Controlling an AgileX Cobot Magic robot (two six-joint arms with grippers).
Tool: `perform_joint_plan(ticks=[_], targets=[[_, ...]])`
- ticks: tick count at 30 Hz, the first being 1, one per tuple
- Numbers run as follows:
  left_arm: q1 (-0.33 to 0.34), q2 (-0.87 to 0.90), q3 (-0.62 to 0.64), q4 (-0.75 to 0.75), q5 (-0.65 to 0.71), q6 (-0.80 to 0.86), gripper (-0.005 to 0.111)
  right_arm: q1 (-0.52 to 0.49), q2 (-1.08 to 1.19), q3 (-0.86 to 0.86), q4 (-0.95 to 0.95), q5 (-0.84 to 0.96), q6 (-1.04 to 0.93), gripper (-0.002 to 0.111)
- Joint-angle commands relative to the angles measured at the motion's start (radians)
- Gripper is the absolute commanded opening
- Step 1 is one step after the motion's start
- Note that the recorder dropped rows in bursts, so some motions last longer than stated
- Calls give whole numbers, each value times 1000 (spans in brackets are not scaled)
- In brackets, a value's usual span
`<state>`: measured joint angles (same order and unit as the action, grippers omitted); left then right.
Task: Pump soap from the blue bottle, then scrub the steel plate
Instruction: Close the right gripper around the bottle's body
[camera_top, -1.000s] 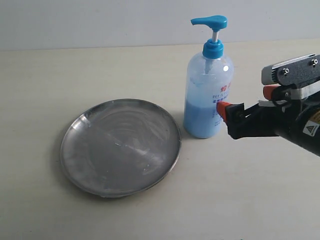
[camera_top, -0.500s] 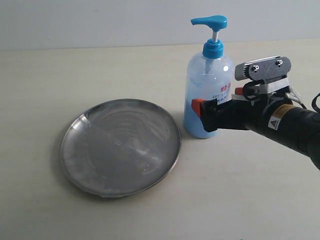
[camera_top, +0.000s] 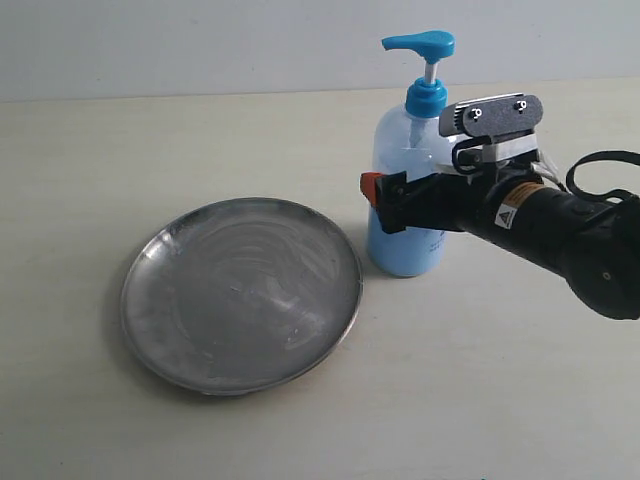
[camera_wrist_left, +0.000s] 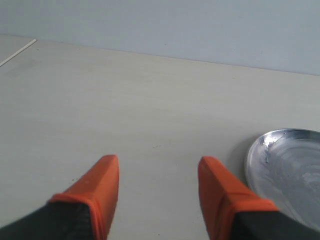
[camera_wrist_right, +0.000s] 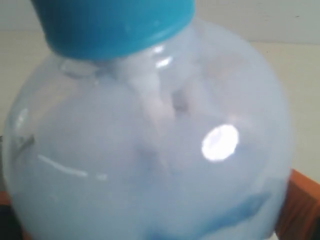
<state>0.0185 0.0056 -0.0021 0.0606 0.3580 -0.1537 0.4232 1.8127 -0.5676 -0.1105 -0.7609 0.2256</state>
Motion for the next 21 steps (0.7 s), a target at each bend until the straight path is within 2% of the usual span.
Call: perform_joint_plan(ticks=[1, 3, 6, 7, 9, 10, 16, 21], targets=[[3, -6, 2, -1, -13, -6, 50, 2, 51, -47, 0, -25, 37, 104], [3, -6, 2, -1, -13, -6, 50, 2, 64, -60, 4, -27, 37, 97], [3, -6, 2, -1, -17, -6, 50, 2, 76, -68, 4, -27, 37, 68], [3, -6, 2, -1, -17, -6, 50, 2, 76, -68, 4, -27, 37, 50], [3, -6, 2, -1, -24, -6, 50, 2, 76, -68, -1, -22, 37, 23], [3, -6, 2, -1, -24, -6, 50, 2, 76, -68, -6, -22, 37, 3], [3, -6, 2, -1, -39, -6, 50, 2, 76, -68, -6, -20, 28, 0], [3, -6, 2, -1, -39, -6, 50, 2, 43, -68, -97, -11, 0, 0]])
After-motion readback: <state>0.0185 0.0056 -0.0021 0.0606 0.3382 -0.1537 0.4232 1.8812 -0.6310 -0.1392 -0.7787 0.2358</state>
